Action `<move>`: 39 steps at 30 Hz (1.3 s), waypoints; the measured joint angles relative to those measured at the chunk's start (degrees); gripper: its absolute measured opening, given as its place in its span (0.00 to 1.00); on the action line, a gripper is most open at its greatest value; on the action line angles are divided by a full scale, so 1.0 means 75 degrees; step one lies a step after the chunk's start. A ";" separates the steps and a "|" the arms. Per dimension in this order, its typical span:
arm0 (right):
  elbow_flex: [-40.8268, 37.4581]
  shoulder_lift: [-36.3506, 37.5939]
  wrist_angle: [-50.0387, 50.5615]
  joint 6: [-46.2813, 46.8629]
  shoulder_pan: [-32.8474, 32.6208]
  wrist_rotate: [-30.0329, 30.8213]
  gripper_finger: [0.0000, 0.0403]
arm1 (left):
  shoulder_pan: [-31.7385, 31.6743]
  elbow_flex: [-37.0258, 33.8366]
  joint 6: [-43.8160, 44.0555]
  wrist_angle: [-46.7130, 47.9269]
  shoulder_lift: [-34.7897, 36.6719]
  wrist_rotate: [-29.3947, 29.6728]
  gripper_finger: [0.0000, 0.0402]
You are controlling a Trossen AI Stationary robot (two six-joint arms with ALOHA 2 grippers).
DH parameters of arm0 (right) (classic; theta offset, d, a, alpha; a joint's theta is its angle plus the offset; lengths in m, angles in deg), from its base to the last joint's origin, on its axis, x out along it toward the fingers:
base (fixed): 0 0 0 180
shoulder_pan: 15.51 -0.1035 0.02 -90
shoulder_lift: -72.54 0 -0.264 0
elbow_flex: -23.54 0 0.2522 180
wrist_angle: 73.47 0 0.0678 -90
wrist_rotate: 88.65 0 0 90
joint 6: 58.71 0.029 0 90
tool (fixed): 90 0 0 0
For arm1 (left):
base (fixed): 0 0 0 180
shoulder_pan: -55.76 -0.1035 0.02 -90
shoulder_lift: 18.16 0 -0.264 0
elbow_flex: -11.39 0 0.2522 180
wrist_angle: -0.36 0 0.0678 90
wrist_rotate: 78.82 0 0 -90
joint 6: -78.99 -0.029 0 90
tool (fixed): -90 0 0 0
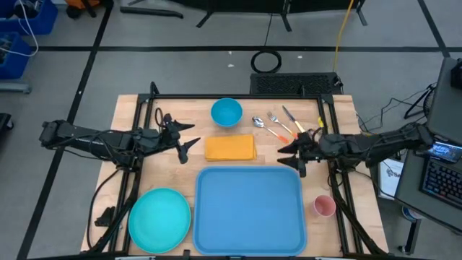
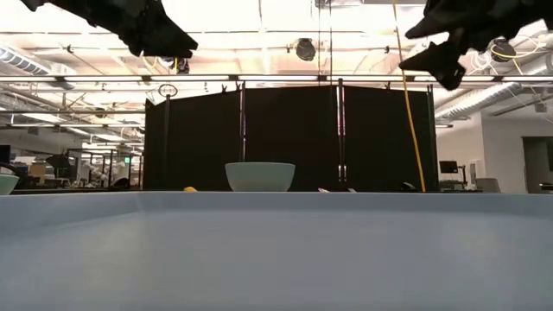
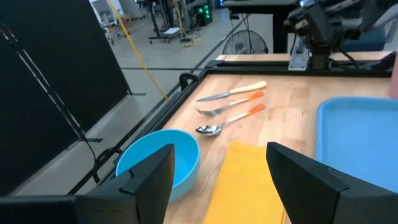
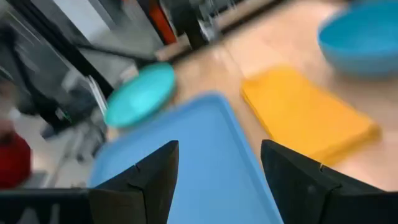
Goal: Set up tray
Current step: Put the pink cup on the blue serving tray
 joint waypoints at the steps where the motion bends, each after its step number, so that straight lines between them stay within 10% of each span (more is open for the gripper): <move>1: 0.0264 -0.0169 0.0340 0.0133 -0.0076 0.0009 0.55 | 0.0000 0.0000 0.0001 -0.0017 -0.0038 -0.0001 0.64; 24: 0.2200 -0.1876 0.6216 0.4799 -0.1288 -0.2260 0.55 | 0.0000 0.0000 0.0057 -0.0289 -0.0141 0.0207 0.64; 39: 0.2200 -0.1868 0.7045 0.6918 -0.2186 -0.2964 0.51 | 0.0000 0.0000 0.0018 -0.0286 -0.0151 0.0204 0.64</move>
